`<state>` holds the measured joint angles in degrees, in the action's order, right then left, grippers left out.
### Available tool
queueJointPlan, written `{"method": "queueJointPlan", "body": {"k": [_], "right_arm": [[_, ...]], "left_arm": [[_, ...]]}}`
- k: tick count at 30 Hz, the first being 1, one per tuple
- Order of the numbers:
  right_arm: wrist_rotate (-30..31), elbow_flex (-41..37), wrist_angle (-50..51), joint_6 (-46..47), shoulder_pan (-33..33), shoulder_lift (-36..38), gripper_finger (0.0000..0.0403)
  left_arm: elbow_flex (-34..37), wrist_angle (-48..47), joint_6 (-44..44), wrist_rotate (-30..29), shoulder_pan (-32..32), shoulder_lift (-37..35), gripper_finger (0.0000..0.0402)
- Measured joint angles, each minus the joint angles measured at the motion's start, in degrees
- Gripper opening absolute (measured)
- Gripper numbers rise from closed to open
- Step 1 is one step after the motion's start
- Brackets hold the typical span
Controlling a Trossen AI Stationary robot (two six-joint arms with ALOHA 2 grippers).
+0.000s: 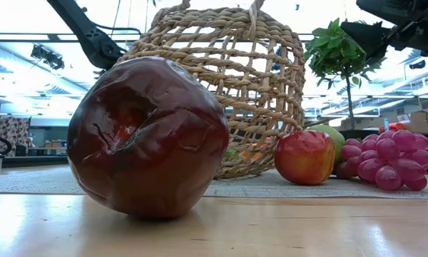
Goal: Build produce basket
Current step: Put the pomegranate into the mesh basket
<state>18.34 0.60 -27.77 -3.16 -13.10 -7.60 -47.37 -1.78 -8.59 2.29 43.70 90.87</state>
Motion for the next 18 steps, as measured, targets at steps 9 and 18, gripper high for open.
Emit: {"method": "queueJointPlan", "body": {"k": [9,18], "right_arm": [[0.0,0.0,0.0,0.0,0.0,0.0,0.0275],[0.0,0.0,0.0,0.0,0.0,0.0,0.0275]], "left_arm": [[-0.4,-2.8,-0.2,0.0,0.1,3.5,0.0391],[-0.3,-13.1,-1.6,-0.3,0.5,0.4,0.0391]]}}
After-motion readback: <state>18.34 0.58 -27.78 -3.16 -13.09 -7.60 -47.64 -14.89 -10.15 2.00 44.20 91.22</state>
